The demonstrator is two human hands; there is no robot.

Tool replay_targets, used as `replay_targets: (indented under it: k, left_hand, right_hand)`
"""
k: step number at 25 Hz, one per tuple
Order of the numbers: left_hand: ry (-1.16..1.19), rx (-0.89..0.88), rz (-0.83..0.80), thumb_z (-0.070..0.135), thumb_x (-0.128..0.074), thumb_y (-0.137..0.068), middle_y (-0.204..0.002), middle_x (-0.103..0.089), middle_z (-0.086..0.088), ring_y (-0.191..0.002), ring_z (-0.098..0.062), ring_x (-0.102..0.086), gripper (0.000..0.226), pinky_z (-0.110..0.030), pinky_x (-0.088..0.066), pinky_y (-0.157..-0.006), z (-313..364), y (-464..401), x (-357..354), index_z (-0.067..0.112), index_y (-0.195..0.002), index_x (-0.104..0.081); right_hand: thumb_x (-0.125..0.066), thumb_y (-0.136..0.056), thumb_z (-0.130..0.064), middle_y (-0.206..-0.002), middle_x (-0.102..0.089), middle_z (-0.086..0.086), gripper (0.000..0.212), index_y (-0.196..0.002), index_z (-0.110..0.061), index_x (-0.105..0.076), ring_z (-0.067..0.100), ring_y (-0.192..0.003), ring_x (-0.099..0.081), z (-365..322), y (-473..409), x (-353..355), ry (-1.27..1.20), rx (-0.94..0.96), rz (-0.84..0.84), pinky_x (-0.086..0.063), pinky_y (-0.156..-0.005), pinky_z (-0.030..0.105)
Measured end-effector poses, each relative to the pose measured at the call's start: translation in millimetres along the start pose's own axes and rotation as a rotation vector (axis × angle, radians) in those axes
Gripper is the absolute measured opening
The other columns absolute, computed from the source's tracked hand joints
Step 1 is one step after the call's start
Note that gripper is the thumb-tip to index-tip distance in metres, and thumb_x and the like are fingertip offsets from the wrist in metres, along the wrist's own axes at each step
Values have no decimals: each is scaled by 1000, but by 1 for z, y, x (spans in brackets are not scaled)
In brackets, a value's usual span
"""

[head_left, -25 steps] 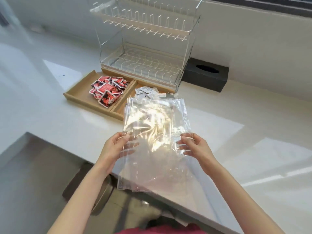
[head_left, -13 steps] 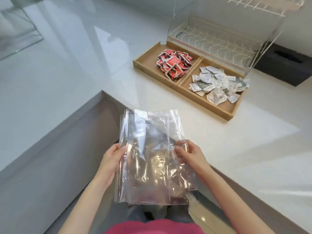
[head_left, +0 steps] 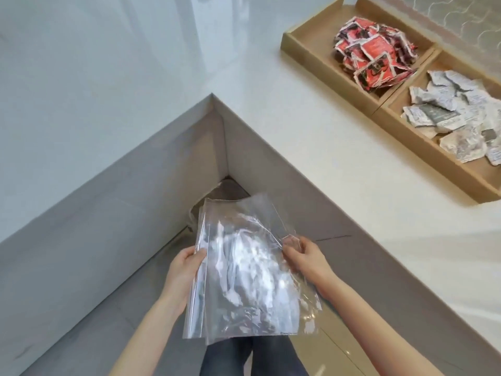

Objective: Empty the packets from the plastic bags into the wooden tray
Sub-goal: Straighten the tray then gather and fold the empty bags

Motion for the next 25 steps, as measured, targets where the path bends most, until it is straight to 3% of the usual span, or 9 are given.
replay_targets:
  k: [4, 9, 13, 15, 17, 18, 20, 22, 25]
  left_hand:
    - [1, 119, 4, 25, -51, -89, -108, -61, -1, -91, -12, -55, 26, -26, -41, -75, -36, -49, -4, 15, -113, -55]
    - [39, 203, 39, 20, -48, -88, -102, -63, -2, -92, -18, -58, 21, -31, -43, -84, -80, -129, -12, 16, -107, -57]
    - [83, 226, 51, 7, -45, -88, -81, -61, -2, -66, -13, -56, 24, -16, -48, -53, -105, -187, -17, 11, -110, -54]
    - [92, 234, 84, 3, -43, -88, -82, -58, -3, -65, -12, -53, 28, -11, -44, -43, -116, -216, -19, 11, -115, -49]
    - [75, 232, 112, 2, -44, -88, -96, -53, -7, -71, -14, -49, 40, -13, -43, -47, -129, -246, -22, 9, -127, -40]
    - [67, 222, 110, 2, -46, -87, -103, -51, -8, -75, -15, -50, 45, -16, -45, -54, -134, -259, -24, 7, -131, -37]
    - [16, 194, 67, 9, -55, -79, -115, -53, -11, -90, -24, -55, 56, -29, -49, -76, -143, -286, -28, 7, -131, -36]
    - [-75, 183, 15, 17, -57, -70, -121, -55, -19, -101, -30, -57, 62, -40, -48, -90, -151, -314, -35, 5, -128, -40]
    - [-197, 218, 3, 32, -60, -66, -121, -57, -21, -107, -34, -57, 68, -44, -47, -94, -158, -349, -44, 7, -127, -42]
  right_hand:
    - [-53, -88, -9, -69, -57, -1, 20, -106, -13, -46, -2, -38, -52, 27, -61, -21, 86, -93, -9, -38, -37, 12]
    - [-52, -86, -8, -72, -57, 5, 24, -107, -13, -42, -4, -31, -49, 59, -153, -51, 259, -146, -37, -39, -36, 11]
    - [-52, -84, -9, -80, -59, 10, 35, -118, -10, -44, -3, -28, -48, 78, -224, -77, 386, -148, -3, -39, -35, 12]
    - [-52, -84, -8, -90, -63, 15, 40, -123, -8, -42, 3, -40, -54, 83, -254, -88, 438, -123, 17, -37, -36, 8]
    - [-52, -85, -7, -108, -60, 19, 42, -126, -6, -40, 17, -68, -56, 87, -286, -100, 527, -78, 25, -38, -44, 6]
    - [-51, -85, -8, -114, -59, 18, 43, -126, -6, -40, 23, -83, -57, 88, -301, -105, 575, -53, 29, -43, -60, 9]
    - [-52, -84, -9, -118, -60, 18, 40, -124, -7, -47, 32, -102, -58, 94, -329, -117, 659, -17, 26, -48, -86, 28]
    - [-53, -82, -8, -115, -62, 19, 37, -119, -6, -53, 35, -104, -60, 100, -357, -127, 729, -5, 16, -48, -90, 35]
    - [-53, -81, -7, -110, -64, 21, 34, -114, -3, -58, 36, -102, -61, 108, -387, -139, 845, 13, -26, -49, -86, 33]
Point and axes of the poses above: each hand's wrist, its own y-axis away from the middle knuckle, its own x-axis out of the back of the hand, z = x × y, the point moved 1 cm from there along -y, towards the middle knuckle
